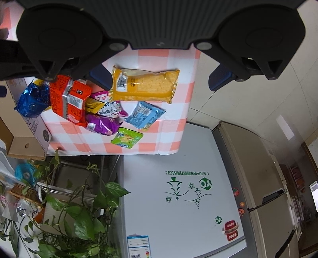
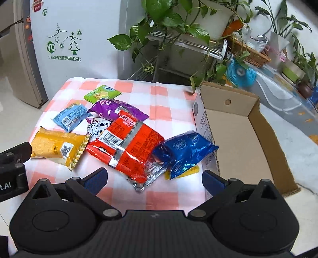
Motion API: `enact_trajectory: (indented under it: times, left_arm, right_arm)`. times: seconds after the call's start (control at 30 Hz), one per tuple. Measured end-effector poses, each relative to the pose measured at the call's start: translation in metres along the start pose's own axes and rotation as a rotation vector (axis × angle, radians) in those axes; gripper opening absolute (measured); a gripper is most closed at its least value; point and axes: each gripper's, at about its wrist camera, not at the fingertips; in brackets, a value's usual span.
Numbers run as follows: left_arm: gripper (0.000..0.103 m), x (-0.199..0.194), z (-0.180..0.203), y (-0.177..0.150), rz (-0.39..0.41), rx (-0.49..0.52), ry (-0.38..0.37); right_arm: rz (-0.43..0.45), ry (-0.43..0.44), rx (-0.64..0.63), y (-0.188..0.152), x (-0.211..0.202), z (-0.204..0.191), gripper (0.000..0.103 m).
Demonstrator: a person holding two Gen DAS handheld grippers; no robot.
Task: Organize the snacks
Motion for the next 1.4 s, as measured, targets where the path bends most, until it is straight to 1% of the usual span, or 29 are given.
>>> enact_trajectory:
  times: [0.13, 0.23, 0.3, 0.4, 0.53, 0.6, 0.67, 0.77, 0.9, 1.03, 1.2, 1.4]
  left_arm:
    - [0.102, 0.001, 0.005, 0.002, -0.009, 0.022, -0.007]
    - [0.102, 0.005, 0.009, 0.003, -0.034, 0.032, -0.014]
    - [0.102, 0.010, 0.011, 0.003, -0.059, 0.036, -0.024]
    - [0.102, 0.016, 0.019, 0.005, -0.086, 0.070, -0.028]
    - [0.102, 0.025, 0.023, 0.011, -0.130, 0.083, -0.048]
    - [0.102, 0.030, 0.023, 0.014, -0.149, 0.088, -0.045]
    - [0.102, 0.035, 0.023, 0.016, -0.158, 0.094, -0.033]
    - [0.102, 0.040, 0.023, 0.018, -0.157, 0.109, -0.007]
    - [0.102, 0.043, 0.023, 0.018, -0.154, 0.103, 0.007]
    - [0.102, 0.045, 0.022, 0.018, -0.156, 0.081, 0.004]
    - [0.102, 0.045, 0.025, 0.016, -0.155, 0.090, 0.007]
    - [0.102, 0.045, 0.027, 0.017, -0.144, 0.097, 0.022]
  right_arm:
    - [-0.042, 0.029, -0.027, 0.010, 0.001, 0.011, 0.103]
    - [-0.062, 0.042, -0.038, 0.015, 0.005, 0.018, 0.103]
    - [-0.066, 0.042, -0.054, 0.017, 0.007, 0.020, 0.103]
    - [-0.068, 0.052, -0.074, 0.019, 0.012, 0.023, 0.103]
    - [-0.060, 0.033, -0.078, 0.018, 0.020, 0.027, 0.103]
    - [-0.072, 0.028, -0.070, 0.018, 0.024, 0.027, 0.103]
    - [-0.072, 0.041, -0.060, 0.020, 0.025, 0.026, 0.103]
    - [-0.081, 0.056, -0.042, 0.020, 0.027, 0.024, 0.103]
    - [-0.085, 0.067, -0.031, 0.021, 0.028, 0.020, 0.103]
    - [-0.077, 0.061, -0.035, 0.021, 0.029, 0.019, 0.103]
    - [-0.094, 0.055, -0.022, 0.020, 0.033, 0.020, 0.103]
    - [-0.092, 0.054, -0.015, 0.020, 0.034, 0.019, 0.103]
Point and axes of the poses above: each gripper's, at about its wrist camera, not at the fingertips, and x roughly the way its jaws point, z to its right, y to its top, and after that the axes turned 5 degrees about z, right-handed
